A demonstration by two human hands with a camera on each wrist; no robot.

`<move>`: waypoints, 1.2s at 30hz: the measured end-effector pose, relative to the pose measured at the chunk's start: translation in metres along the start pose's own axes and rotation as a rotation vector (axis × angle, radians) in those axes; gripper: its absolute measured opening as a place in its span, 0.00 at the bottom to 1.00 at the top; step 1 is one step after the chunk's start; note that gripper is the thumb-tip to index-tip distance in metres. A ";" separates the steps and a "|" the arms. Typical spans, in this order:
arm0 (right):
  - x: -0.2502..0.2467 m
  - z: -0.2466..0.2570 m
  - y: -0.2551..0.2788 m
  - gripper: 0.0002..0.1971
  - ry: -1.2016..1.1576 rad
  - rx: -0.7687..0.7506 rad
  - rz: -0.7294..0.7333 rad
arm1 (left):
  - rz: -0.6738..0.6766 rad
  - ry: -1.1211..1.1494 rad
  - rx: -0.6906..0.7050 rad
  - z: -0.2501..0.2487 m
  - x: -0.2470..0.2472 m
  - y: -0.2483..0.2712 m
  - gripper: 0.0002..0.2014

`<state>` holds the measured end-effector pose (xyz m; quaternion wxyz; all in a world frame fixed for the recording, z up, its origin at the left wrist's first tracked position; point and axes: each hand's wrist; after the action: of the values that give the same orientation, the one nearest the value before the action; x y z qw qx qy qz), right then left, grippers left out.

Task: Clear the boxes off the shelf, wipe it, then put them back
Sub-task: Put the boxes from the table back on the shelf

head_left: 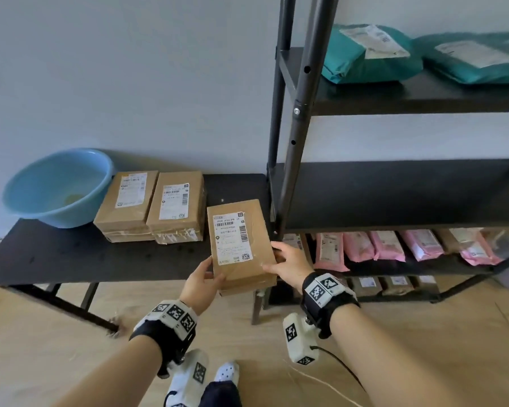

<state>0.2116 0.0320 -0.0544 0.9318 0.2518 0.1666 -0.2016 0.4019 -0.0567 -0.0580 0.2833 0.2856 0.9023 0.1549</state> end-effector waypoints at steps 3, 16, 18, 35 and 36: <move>-0.010 -0.019 0.042 0.35 -0.016 0.020 0.004 | 0.025 0.007 0.020 0.002 0.015 0.041 0.29; -0.129 -0.079 0.162 0.28 -0.173 0.201 -0.288 | 0.498 -0.045 0.291 -0.080 0.120 0.095 0.24; -0.154 -0.085 0.172 0.30 -0.162 0.212 -0.343 | 0.539 -0.018 0.344 -0.098 0.142 0.096 0.26; -0.462 -0.171 0.101 0.24 -0.469 0.195 -0.570 | 0.706 0.138 0.400 -0.310 0.413 0.007 0.33; -0.488 -0.180 0.088 0.24 -0.466 0.198 -0.570 | 0.695 0.161 0.370 -0.325 0.436 -0.004 0.34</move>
<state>-0.2069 0.3408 0.0351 0.8225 0.2314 -0.0069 -0.5195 -0.0901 0.1645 0.0133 0.0863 0.6069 0.7840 0.0983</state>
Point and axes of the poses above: each hand's wrist, its own y-axis away from the middle knuckle, its own x-axis out of the palm, z = x × y, and after that the axes turned 2 degrees about y, right-handed
